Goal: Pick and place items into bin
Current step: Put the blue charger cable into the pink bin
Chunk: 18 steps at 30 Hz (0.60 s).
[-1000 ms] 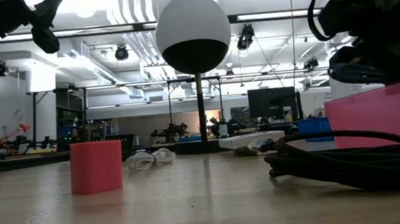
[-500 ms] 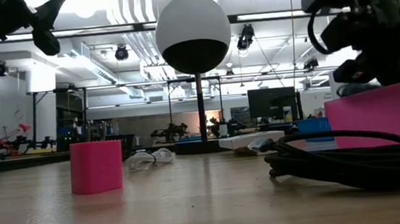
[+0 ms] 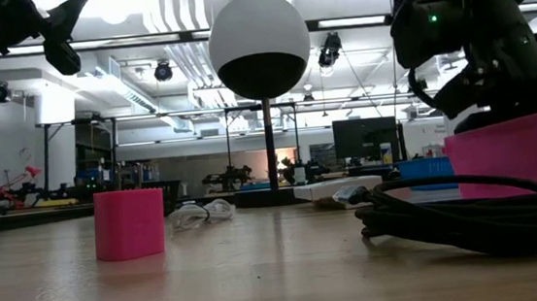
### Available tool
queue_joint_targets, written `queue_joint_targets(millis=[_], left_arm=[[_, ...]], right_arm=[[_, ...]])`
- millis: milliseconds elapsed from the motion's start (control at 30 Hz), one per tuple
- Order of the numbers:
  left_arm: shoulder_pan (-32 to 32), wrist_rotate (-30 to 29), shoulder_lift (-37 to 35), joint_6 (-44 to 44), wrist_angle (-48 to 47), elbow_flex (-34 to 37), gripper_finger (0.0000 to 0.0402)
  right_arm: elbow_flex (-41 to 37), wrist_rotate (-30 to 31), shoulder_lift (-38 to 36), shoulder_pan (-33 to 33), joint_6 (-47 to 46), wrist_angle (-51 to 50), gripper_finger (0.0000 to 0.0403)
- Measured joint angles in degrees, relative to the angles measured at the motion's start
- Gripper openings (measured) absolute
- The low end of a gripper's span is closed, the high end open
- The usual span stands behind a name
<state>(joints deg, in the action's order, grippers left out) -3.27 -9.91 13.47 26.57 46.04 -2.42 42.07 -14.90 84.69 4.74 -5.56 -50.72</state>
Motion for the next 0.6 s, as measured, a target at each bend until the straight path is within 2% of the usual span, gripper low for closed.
queue_joint_targets(millis=[300,600], left_arm=[[0.00,0.02,0.00,0.02,0.02,0.00,0.0144],[0.00,0.01,0.00,0.02,0.02,0.00,0.0144]], right_arm=[[1.00,0.20,1.86,-0.03,-0.44,0.33,0.0027],[1.55,-0.35,1.92,0.02,-2.71,0.90,0.0080]])
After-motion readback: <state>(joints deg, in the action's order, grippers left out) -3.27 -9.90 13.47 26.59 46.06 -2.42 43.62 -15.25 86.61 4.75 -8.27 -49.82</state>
